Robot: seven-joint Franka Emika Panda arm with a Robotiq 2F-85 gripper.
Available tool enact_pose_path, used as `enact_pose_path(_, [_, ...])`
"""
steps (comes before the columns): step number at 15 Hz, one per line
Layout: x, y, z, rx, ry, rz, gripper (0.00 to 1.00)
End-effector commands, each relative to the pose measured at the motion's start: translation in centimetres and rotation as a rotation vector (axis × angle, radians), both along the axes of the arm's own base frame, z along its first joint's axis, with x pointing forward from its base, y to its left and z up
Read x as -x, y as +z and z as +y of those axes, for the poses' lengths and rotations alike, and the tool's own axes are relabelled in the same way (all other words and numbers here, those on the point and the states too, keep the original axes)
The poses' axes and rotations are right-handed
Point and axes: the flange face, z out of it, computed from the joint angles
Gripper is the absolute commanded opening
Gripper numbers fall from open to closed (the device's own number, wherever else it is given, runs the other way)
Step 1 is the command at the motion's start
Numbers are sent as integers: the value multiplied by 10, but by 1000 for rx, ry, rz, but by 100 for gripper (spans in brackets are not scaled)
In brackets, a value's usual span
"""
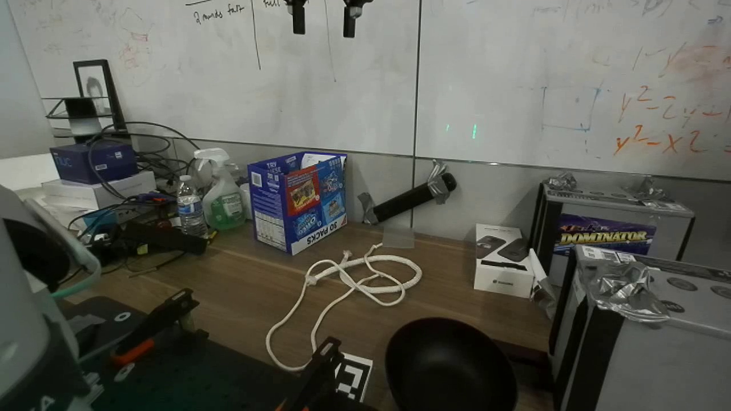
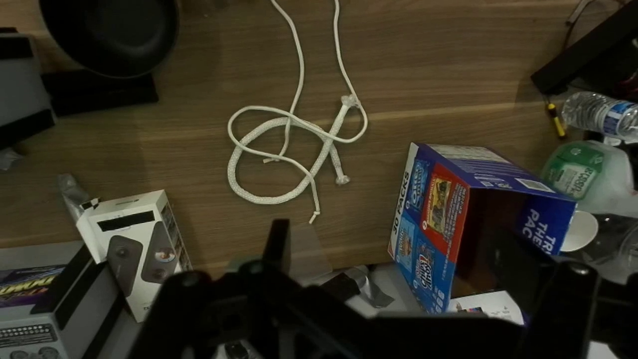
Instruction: Put the white object in the blue box
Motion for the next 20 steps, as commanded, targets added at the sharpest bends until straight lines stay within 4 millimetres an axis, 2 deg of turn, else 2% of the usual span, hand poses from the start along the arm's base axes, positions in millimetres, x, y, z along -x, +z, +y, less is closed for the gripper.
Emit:
enact_pose_path(1, [-14,-14,-12,22,-39,-17,100])
enact_pose_path(3, [-29,-34,-23,36,-67,-30,100])
enact_pose_path(7, [-67,-89,-49,51,-170,-24,100])
enact_pose_path(10, [-85,-137,-63,61,-263,26,100])
enact_pose_path(13, [-89,-189,-69,45,-338,89,100])
enact_pose_path(18, [-84,-271,-62,7,-467,227,100])
enact_pose_path(20, [-82,-295,-57,-30,-511,249,100])
